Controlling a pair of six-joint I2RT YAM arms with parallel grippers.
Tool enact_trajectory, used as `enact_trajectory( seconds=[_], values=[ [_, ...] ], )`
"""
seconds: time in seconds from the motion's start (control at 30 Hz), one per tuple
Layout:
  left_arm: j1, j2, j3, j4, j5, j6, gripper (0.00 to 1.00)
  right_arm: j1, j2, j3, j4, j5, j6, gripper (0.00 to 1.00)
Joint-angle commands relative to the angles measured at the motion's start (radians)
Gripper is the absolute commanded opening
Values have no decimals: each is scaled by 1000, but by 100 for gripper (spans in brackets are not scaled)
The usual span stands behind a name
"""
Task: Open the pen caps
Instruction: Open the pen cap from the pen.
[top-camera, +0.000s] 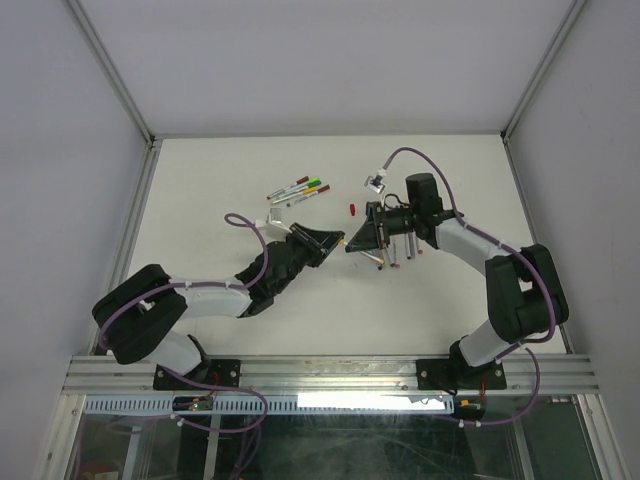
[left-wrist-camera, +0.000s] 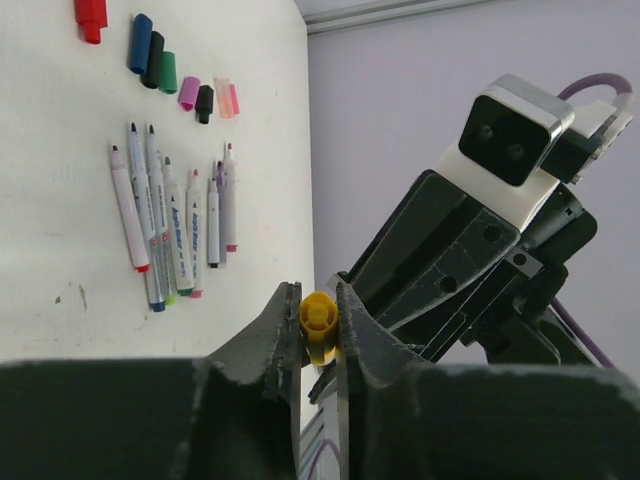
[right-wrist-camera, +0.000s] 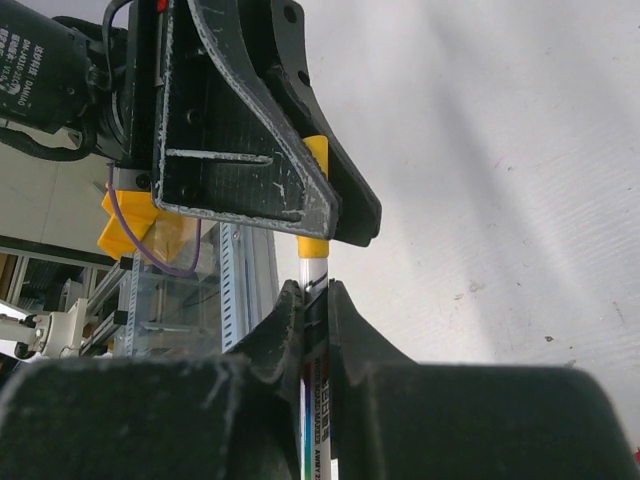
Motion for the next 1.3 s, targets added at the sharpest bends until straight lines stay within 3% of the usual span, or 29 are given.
enact_trajectory(
  seconds=[0.0,0.07,0.2,0.33,0.63,0.73,0.9,1.07,1.17,1.27],
  values=[
    [-6,16,35,95,39,22,2,3,-24,33,22,9,-13,5],
    [-7,14,33,110,32,44,0,8,-25,40,-2,14,-36,12],
    [-4,-8,29,106,4,99,0,25,-33,62,-83,58,-111,37],
    [-2,-26,36,98,1,150,0,44,-34,85,-159,108,-175,43],
    [57,-37,22,140,71,195,0,88,-17,144,-307,154,-317,21],
    [120,-37,12,182,151,182,0,98,4,168,-355,145,-359,0],
    [352,-88,2,226,272,194,0,112,31,179,-384,133,-363,0],
    [569,-177,57,15,209,225,0,123,61,178,-371,152,-328,0],
    [617,-180,45,59,246,181,0,123,66,154,-320,221,-279,0],
    [618,-177,61,-13,321,178,0,127,48,82,-177,430,-130,0]
  ],
)
